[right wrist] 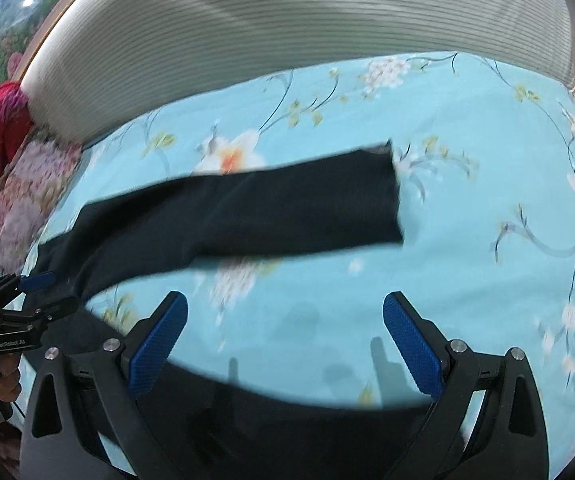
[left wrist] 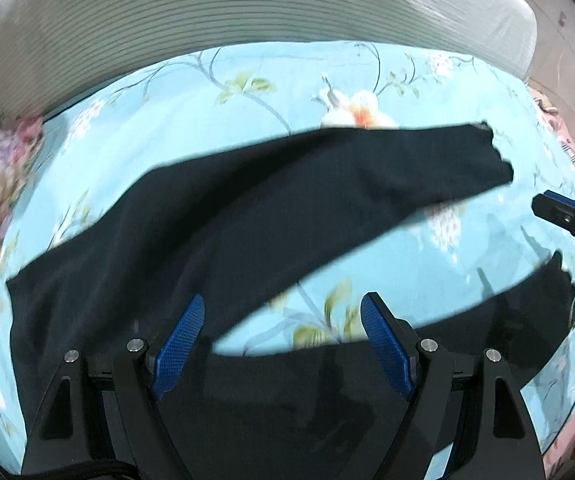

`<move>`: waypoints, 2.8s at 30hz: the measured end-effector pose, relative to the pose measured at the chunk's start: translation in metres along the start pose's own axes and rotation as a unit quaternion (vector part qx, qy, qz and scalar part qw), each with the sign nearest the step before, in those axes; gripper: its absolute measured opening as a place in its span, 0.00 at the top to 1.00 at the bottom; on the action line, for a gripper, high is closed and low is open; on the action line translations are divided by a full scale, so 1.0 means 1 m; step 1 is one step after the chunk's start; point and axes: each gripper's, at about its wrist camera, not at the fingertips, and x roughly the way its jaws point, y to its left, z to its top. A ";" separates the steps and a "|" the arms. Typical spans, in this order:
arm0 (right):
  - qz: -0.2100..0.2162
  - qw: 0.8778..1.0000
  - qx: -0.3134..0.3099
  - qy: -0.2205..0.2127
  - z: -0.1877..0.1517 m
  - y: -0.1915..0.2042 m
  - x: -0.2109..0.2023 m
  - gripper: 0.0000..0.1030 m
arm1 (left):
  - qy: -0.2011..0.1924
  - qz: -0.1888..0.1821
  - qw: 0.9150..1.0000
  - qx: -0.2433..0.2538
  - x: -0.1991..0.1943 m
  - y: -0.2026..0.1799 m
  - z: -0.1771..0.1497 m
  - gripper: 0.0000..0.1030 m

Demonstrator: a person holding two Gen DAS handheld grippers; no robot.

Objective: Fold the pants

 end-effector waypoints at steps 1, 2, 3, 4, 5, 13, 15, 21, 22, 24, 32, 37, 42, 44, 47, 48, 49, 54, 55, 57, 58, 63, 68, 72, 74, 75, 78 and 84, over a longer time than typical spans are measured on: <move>-0.001 1.000 0.003 -0.003 0.007 -0.004 0.003 0.05 | 0.003 -0.007 1.000 0.000 0.003 0.003 0.009 0.21; -0.002 1.000 0.007 -0.004 0.015 -0.008 0.007 0.05 | 0.004 -0.009 1.000 0.001 0.006 0.006 0.020 0.21; -0.004 1.000 0.012 -0.003 0.023 -0.013 0.010 0.05 | 0.004 -0.010 1.000 0.004 0.008 0.008 0.029 0.21; -0.008 1.000 0.017 -0.002 0.034 -0.020 0.017 0.05 | 0.004 -0.011 1.000 0.010 0.011 0.011 0.041 0.21; -0.011 1.000 0.018 -0.004 0.040 -0.024 0.020 0.05 | 0.004 -0.009 1.000 0.014 0.014 0.013 0.050 0.21; -0.022 0.998 0.063 0.009 0.088 -0.071 0.057 0.05 | 0.023 -0.010 0.997 0.073 0.055 0.018 0.113 0.21; -0.020 0.997 0.068 0.013 0.092 -0.078 0.064 0.05 | 0.033 -0.014 0.996 0.086 0.067 0.017 0.120 0.21; -0.014 0.998 0.051 0.036 0.101 -0.082 0.091 0.06 | 0.077 -0.021 0.991 0.111 0.109 0.017 0.131 0.21; -0.010 0.998 0.049 0.035 0.102 -0.083 0.094 0.08 | 0.083 -0.020 0.990 0.114 0.114 0.016 0.131 0.21; -0.008 0.998 0.045 0.036 0.103 -0.082 0.099 0.17 | 0.102 -0.013 0.987 0.122 0.129 0.015 0.131 0.25; 0.070 0.996 0.052 0.016 0.106 -0.088 0.088 0.91 | 0.104 -0.048 0.984 0.140 0.120 0.005 0.132 0.91; 0.100 0.995 0.015 -0.010 0.101 -0.085 0.051 0.92 | 0.075 -0.075 0.984 0.143 0.079 0.007 0.117 0.95; 0.119 0.992 -0.021 -0.027 0.090 -0.087 0.012 0.92 | 0.056 -0.103 0.986 0.118 0.041 0.006 0.081 0.95; 0.123 0.992 -0.033 -0.020 0.082 -0.091 0.003 0.92 | 0.055 -0.110 0.986 0.114 0.030 0.001 0.070 0.95; 0.131 0.990 -0.046 -0.008 0.058 -0.093 -0.010 0.92 | 0.054 -0.117 0.985 0.116 0.017 -0.017 0.043 0.95; 0.132 0.990 -0.050 -0.006 0.052 -0.094 -0.014 0.92 | 0.053 -0.118 0.985 0.117 0.009 -0.016 0.034 0.95; 0.132 0.990 -0.057 -0.003 0.043 -0.093 -0.019 0.92 | 0.054 -0.121 0.984 0.116 0.002 -0.018 0.023 0.95; 0.123 0.989 -0.082 0.002 0.002 -0.091 -0.046 0.93 | 0.056 -0.141 0.982 0.112 -0.018 -0.040 -0.014 0.95; 0.120 0.989 -0.085 0.000 -0.002 -0.090 -0.050 0.93 | 0.058 -0.144 0.981 0.113 -0.021 -0.043 -0.022 0.95; 0.115 0.989 -0.092 -0.001 -0.016 -0.088 -0.062 0.93 | 0.058 -0.141 0.981 0.116 -0.026 -0.050 -0.032 0.95; 0.114 0.989 -0.095 0.000 -0.021 -0.087 -0.066 0.93 | 0.059 -0.139 0.982 0.116 -0.029 -0.052 -0.040 0.95; 0.104 0.988 -0.115 0.020 -0.059 -0.081 -0.080 0.93 | 0.060 -0.142 0.982 0.111 -0.033 -0.051 -0.065 0.95; 0.091 0.986 -0.132 0.048 -0.089 -0.079 -0.079 0.93 | 0.069 -0.145 0.980 0.117 -0.029 -0.054 -0.084 0.95; 0.083 0.985 -0.140 0.063 -0.102 -0.080 -0.076 0.93 | 0.077 -0.145 0.978 0.132 -0.024 -0.061 -0.096 0.95; 0.079 0.984 -0.145 0.071 -0.107 -0.080 -0.076 0.93 | 0.083 -0.146 0.976 0.136 -0.020 -0.062 -0.101 0.95; 0.076 0.983 -0.149 0.076 -0.108 -0.080 -0.074 0.93 | 0.089 -0.146 0.976 0.137 -0.017 -0.062 -0.104 0.94; 0.060 0.983 -0.148 0.091 -0.111 -0.083 -0.068 0.91 | 0.104 -0.143 0.975 0.137 -0.006 -0.062 -0.110 0.91; 0.014 0.986 -0.126 0.105 -0.115 -0.088 -0.070 0.58 | 0.115 -0.137 0.977 0.116 -0.008 -0.056 -0.120 0.68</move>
